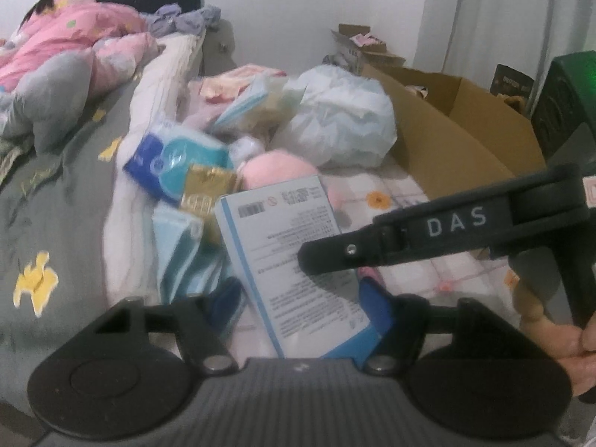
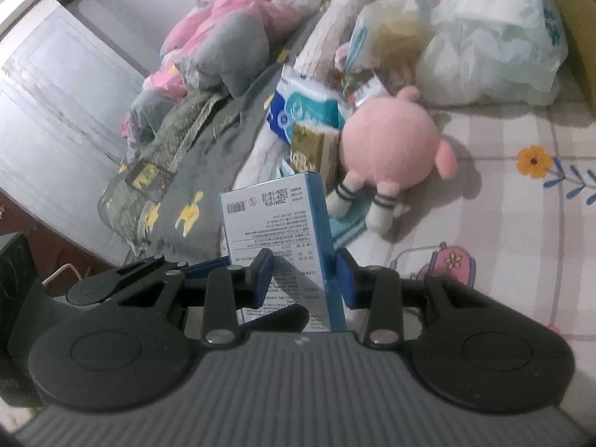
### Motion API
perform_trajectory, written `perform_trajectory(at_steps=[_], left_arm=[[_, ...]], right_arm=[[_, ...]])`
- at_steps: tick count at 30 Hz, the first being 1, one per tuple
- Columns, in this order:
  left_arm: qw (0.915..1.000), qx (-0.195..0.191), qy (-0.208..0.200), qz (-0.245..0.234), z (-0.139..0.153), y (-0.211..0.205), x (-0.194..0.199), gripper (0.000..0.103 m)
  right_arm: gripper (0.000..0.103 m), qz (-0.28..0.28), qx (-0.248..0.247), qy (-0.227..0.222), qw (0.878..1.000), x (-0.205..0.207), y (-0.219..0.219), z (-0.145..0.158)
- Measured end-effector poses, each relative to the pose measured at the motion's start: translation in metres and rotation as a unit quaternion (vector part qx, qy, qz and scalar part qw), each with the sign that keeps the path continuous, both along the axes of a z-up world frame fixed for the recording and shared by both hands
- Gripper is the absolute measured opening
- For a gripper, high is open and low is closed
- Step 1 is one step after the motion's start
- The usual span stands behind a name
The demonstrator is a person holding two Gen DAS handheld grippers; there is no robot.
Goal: Organize soft objects
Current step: 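Carry the blue-and-white box with the right gripper over the cardboard box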
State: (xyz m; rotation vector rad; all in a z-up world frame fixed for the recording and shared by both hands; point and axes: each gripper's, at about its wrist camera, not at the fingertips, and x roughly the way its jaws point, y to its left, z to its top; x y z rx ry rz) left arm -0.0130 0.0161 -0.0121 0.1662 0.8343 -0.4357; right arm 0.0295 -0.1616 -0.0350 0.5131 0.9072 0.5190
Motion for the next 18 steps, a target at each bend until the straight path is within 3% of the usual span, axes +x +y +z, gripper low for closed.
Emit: perform_trajectory(at_steps=[10,15,18], left_arm=[[0.9941,-0.01,-0.085,-0.067,0.07,-0.061,0.027,0.071],[0.9872,-0.017,-0.1,-0.123,0.094,-0.118,0.058,0.071],[0.9839,-0.024,-0.088,-0.154,0.101,-0.163,0.086,0.071]], right_arm=[[0.036,-0.067,0.011,-0.082,0.994,-0.003,-0.06,0.066],[0.036,-0.121,0.026,-0.097,0.988,-0.001,-0.122,0.09],[0.036,-0.155,0.027,-0.1,0.983,0.004,-0.166,0.099]])
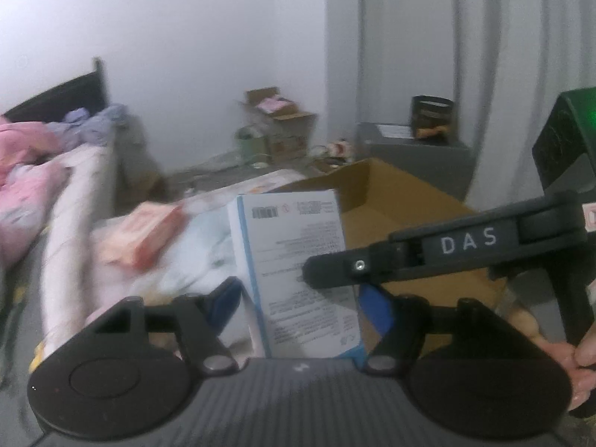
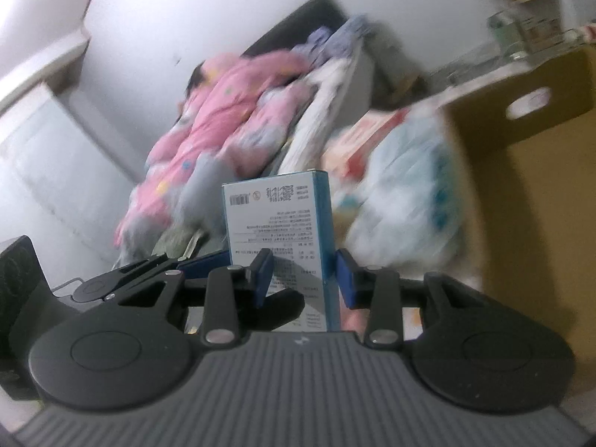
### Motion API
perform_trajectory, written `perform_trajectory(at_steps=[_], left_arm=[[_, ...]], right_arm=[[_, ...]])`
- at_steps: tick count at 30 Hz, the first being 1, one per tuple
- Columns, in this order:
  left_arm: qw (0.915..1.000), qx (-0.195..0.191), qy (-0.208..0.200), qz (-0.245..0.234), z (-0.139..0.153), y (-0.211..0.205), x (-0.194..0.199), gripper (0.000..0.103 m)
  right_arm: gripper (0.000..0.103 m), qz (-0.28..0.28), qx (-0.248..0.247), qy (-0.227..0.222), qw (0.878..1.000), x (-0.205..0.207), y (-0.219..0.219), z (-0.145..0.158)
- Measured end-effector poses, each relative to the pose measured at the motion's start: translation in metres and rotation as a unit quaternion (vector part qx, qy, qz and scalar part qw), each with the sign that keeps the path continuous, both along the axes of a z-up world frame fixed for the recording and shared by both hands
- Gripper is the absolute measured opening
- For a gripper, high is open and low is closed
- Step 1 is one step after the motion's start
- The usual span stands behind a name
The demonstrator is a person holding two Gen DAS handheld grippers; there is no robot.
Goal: Organize soft objects
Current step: 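Carry the blue-and-white box with the right gripper over the cardboard box, then lower the blue-and-white box into the cardboard box and open the right gripper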
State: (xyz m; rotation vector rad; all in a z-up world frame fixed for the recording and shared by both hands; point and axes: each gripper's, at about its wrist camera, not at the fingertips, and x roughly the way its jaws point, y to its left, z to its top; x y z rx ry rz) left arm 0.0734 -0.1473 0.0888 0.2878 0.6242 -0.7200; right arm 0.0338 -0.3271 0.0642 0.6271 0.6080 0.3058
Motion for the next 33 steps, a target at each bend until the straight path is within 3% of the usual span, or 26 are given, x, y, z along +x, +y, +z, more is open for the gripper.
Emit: perform_trajectory(at_steps=[8,15,20,24,29,33], left_arm=[[0.9961,0.02,0.075,-0.041,-0.019,-0.116,0.084,0.071],[0.9855,0.096,0.138,-0.023,-0.074,-0.188,0.16,0.069],[0.9807,0.139,0.138,-0.001,-0.108,-0.208,0.189,0.07],[0.9803,0.151,0.127,0.002,-0.114,-0.213,0.194,0.072],[0.9824,0.139,0.125,0.001,-0.1,-0.202,0.19,0.072],[0.9858,0.121,0.116,0.0,-0.072,-0.181,0.181,0.079]], right_arm=[[0.036,-0.052,0.024,0.052,0.997,0.046,-0.123,-0.01],[0.036,-0.049,0.057,0.13,0.989,0.117,-0.201,-0.059],[0.036,-0.04,0.073,0.171,0.982,0.169,-0.226,-0.104],[0.036,-0.05,0.086,0.207,0.973,0.196,-0.228,-0.142],[0.037,-0.065,0.092,0.207,0.972,0.188,-0.237,-0.152],[0.037,-0.081,0.08,0.209,0.971,0.185,-0.241,-0.147]])
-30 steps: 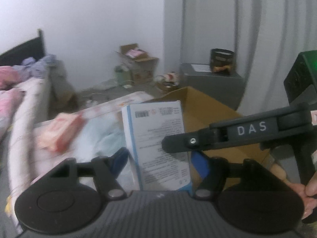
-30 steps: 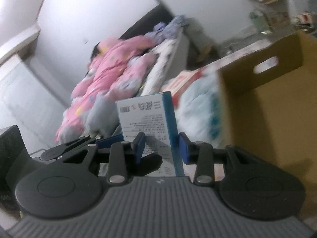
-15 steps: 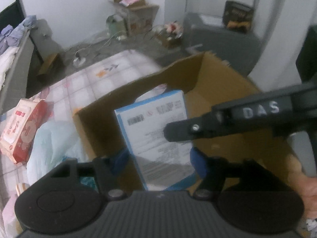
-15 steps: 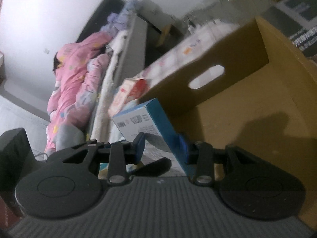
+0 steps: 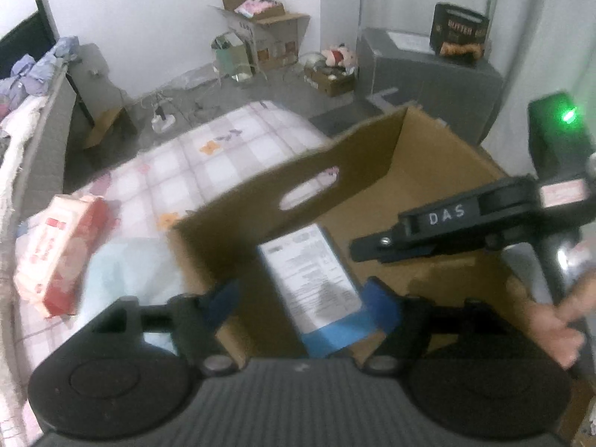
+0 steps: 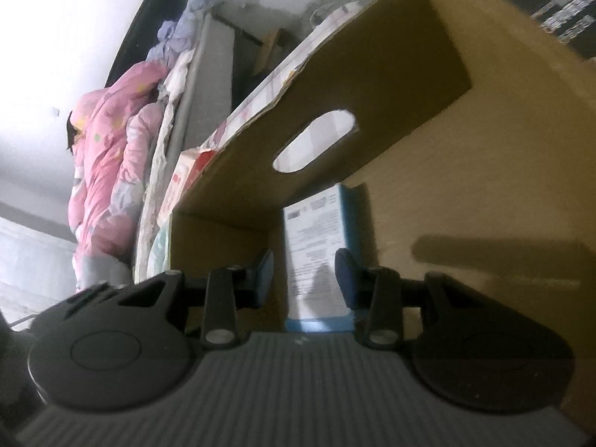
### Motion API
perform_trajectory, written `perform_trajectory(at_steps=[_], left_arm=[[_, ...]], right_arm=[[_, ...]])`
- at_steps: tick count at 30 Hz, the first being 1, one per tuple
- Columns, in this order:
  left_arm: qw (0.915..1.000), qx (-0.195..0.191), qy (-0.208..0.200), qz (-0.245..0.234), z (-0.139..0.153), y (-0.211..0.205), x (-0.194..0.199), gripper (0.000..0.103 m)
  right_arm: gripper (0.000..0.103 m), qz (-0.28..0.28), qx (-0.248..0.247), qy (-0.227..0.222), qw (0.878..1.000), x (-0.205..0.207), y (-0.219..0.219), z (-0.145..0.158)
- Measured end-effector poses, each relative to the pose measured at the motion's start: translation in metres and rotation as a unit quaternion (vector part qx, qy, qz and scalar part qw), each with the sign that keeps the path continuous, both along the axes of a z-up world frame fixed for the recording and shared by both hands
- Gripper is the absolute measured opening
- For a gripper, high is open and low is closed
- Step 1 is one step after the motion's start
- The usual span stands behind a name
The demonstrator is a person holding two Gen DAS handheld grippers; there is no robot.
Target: Organize soft objects
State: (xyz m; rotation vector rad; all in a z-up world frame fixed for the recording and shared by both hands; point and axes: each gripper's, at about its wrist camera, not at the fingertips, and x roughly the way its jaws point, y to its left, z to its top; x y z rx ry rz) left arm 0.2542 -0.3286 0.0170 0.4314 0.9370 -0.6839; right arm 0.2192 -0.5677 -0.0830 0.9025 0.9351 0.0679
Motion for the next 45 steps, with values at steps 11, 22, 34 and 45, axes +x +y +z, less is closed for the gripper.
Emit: perform_trajectory(at_steps=[11,22,34,45], left_arm=[[0.9973,-0.025,-0.058,0.038,0.052,0.107,-0.013,0.097],[0.9846,0.009,-0.092,0.149,0.025,0.198,-0.026,0.101],[0.9707,0.02,-0.129,0.202,0.026,0.239,-0.061,0.101],[0.9452,0.053,-0.176,0.27,0.02,0.291,-0.101,0.103]], right_arm=[[0.027,0.014,-0.062,0.062,0.996,0.056,0.027,-0.034],[0.029,0.094,-0.104,0.033,0.99,0.079,0.082,-0.028],[0.045,0.064,-0.184,-0.015,0.981,0.037,0.085,0.052],[0.082,0.078,-0.309,-0.149,0.936,-0.076,0.175,0.152]])
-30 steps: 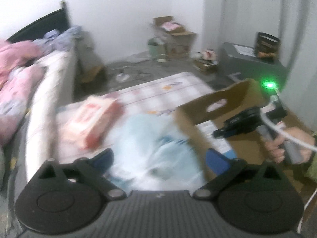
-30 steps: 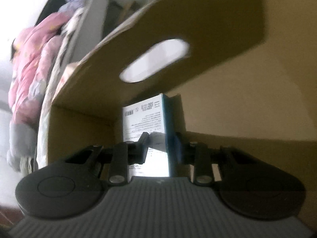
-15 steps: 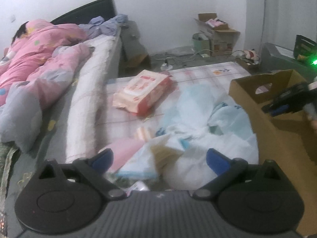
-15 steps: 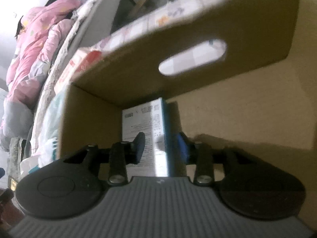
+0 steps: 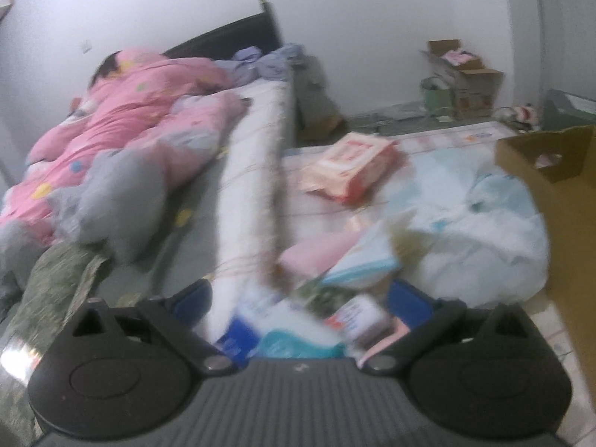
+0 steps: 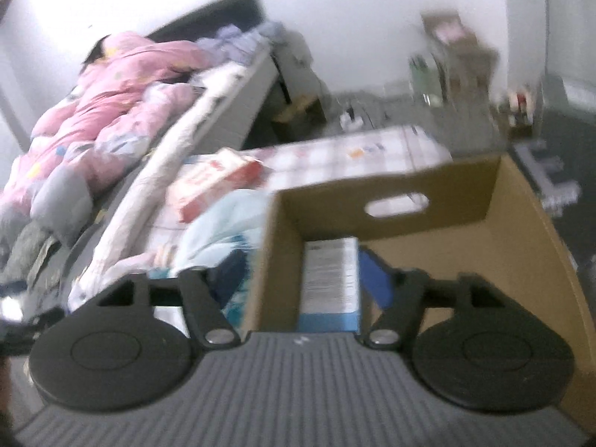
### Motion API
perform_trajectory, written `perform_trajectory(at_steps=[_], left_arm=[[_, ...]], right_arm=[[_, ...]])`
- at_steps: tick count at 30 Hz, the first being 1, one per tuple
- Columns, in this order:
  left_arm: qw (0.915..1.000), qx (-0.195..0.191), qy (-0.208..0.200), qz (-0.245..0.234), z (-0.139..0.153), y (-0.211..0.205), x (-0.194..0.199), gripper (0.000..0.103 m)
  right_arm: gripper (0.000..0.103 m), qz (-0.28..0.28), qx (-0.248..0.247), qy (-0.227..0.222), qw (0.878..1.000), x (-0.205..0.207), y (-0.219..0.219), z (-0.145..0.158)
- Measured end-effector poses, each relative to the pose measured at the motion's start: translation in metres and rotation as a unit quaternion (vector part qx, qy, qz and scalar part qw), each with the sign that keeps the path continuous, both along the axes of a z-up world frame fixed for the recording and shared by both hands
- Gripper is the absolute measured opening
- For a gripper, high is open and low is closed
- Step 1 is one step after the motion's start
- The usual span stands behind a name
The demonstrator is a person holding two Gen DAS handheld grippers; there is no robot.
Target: Organize soft objects
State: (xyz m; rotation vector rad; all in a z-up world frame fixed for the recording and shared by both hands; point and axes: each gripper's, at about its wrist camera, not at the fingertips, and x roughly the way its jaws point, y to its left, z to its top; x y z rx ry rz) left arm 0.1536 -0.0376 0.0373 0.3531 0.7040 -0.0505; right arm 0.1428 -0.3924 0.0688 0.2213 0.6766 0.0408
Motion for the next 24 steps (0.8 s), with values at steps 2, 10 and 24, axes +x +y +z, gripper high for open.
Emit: perform_trajectory(at_steps=[2,10,24], left_arm=[[0.9997,0.007,-0.007,0.023,-0.005,0.012,-0.009,0.103],[0.9955,-0.031,-0.002,0.089,-0.031,0.068,-0.041,0.103],[0.9884,-0.087,0.034,0.12,-0.039,0.128,-0.059,0.103]], right_arm=[[0.088,0.016,-0.037,-0.029,0.999,-0.018,0.035,0.008],[0.102,0.077,-0.062,-0.08,0.992,-0.063,0.156,0.002],[0.102,0.181,-0.037,-0.017,0.983,-0.157,0.248,-0.036]])
